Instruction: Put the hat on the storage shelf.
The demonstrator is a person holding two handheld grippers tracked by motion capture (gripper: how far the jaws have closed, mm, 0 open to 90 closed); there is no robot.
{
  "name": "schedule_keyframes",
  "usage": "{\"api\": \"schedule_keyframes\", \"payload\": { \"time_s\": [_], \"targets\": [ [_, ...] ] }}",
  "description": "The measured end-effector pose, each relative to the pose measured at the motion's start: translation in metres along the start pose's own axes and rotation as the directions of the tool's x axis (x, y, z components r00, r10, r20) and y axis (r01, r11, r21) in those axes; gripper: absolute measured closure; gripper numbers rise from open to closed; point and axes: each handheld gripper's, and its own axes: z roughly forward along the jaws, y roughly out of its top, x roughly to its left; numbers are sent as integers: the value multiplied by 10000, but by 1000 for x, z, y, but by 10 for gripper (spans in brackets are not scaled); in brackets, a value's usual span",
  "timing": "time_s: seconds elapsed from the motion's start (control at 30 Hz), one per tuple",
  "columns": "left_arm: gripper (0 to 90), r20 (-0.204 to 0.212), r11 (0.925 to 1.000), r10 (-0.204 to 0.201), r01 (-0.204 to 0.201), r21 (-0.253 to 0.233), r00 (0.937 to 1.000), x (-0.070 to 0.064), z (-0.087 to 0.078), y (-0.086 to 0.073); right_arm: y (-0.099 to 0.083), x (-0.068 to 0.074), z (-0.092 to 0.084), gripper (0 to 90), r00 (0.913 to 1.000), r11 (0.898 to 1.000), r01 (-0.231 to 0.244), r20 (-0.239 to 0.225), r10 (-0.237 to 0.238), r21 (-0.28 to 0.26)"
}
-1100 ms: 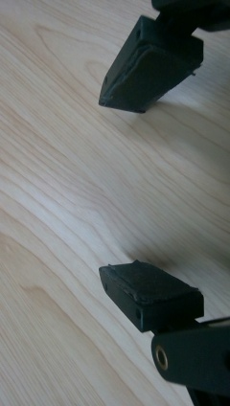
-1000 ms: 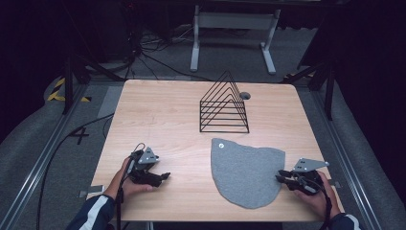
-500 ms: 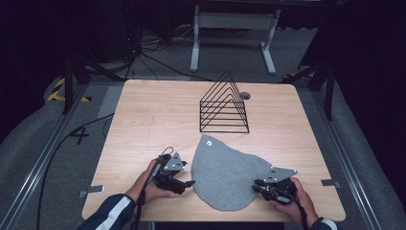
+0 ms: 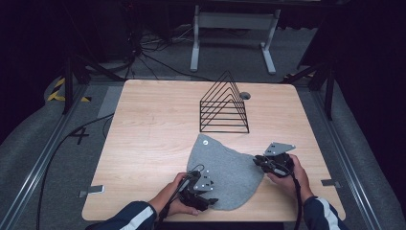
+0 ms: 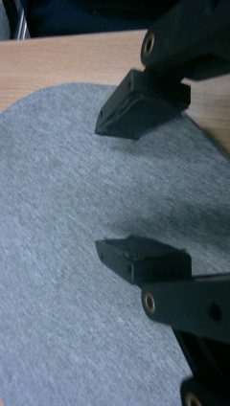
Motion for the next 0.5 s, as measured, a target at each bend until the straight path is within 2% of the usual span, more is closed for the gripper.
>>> {"api": "schedule_keyframes", "payload": {
  "time_s": [0.03, 0.07, 0.13, 0.17, 0.2, 0.23, 0.27, 0.3, 0.33, 0.37, 0.47, 0.5],
  "targets": [
    [443, 0, 10000, 0, 0, 0, 10000, 0, 0, 0, 0, 0, 0, 795, 10000, 10000, 0, 0, 0, 0],
    [461, 118, 9995, -324, 324, 65, 9994, 3, -5, -4, -1, 2, 6, 804, 9997, 9991, 225, -135, -221, 349],
    [475, 100, 9991, -405, 404, 98, 9991, 4, -9, -8, -2, 5, 6, 807, 9994, 9990, 284, -222, -277, 336],
    [479, -91, 9990, -410, 412, 180, 9991, 5, -15, -14, -3, 10, 2, 813, 9977, 9983, 369, -581, -342, 462],
    [479, -91, 9990, -410, 412, 180, 9991, 5, -15, -14, -3, 10, 2, 813, 9977, 9983, 369, -581, -342, 462],
    [480, -87, 9982, -524, 526, 288, 9986, 7, -20, -19, -7, 20, -4, 826, 9949, 9969, 590, -853, -544, 523],
    [480, -75, 9972, -621, 624, 405, 9980, 7, -24, -21, -7, 20, -4, 826, 9949, 9969, 590, -853, -544, 523],
    [480, -170, 9979, -525, 531, 374, 9985, 10, -28, -25, -8, 25, -6, 831, 9933, 9962, 672, -973, -616, 553],
    [480, -270, 9974, -560, 572, 448, 9981, 13, -31, -28, -9, 31, -10, 842, 9889, 9945, 851, -1272, -768, 610],
    [481, -330, 9962, -766, 779, 390, 9965, 15, -34, -32, -11, 36, -12, 846, 9852, 9932, 996, -1462, -900, 602],
    [478, -693, 9940, -913, 951, 547, 9934, 27, -41, -38, -12, 50, -17, 851, 9768, 9903, 1234, -1840, -1098, 643],
    [478, -859, 9925, -1105, 1145, 431, 9902, 31, -42, -40, -11, 54, -18, 852, 9719, 9877, 1421, -1982, -1268, 649]
  ]
}}
